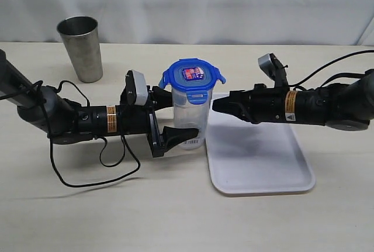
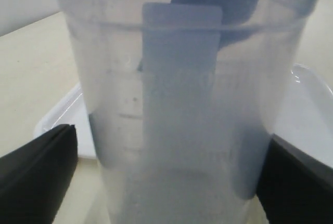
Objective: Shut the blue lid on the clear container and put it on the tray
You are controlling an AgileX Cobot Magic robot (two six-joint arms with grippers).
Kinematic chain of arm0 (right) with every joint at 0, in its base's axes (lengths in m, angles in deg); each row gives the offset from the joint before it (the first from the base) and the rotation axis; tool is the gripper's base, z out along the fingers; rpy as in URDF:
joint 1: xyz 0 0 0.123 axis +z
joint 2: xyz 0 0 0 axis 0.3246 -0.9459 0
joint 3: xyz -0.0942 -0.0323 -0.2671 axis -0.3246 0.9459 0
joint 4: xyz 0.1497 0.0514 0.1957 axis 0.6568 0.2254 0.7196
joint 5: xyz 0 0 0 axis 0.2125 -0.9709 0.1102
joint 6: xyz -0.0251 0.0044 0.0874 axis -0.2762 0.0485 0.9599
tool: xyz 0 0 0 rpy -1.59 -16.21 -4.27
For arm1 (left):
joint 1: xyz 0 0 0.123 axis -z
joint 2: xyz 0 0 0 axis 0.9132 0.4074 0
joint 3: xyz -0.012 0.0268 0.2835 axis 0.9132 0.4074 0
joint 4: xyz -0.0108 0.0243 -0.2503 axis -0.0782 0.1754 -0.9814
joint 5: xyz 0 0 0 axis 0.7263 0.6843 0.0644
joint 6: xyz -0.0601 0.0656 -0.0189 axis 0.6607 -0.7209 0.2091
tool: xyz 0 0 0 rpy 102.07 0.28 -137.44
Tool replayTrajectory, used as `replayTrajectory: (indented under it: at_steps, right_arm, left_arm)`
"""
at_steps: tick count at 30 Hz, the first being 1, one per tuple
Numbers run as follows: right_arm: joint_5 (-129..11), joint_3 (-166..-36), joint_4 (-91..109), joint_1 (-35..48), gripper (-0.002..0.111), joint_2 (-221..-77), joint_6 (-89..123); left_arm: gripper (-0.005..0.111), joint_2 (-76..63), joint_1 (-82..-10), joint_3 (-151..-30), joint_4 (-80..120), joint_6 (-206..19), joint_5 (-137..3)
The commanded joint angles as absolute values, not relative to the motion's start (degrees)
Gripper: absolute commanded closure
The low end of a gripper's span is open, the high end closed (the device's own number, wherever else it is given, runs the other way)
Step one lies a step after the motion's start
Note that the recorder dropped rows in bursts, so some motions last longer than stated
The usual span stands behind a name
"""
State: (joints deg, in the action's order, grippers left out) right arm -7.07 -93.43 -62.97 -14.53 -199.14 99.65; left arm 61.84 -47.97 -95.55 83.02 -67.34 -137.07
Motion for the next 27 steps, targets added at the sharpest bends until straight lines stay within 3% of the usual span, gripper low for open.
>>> replayTrajectory:
  at_steps: [1,27]
  right_arm:
    - [-6.5,-94.2,-63.0,-13.5,0.104,-199.4,99.9]
    - [-6.4,-94.2,-65.4,-9.4,0.104,-199.4,102.5]
  left_arm:
    - [0.025,61.9,-47.8,-95.8,81.8,-67.2,-137.4]
    - [0.025,61.9,-47.2,-95.9,78.4,-67.8,-137.4]
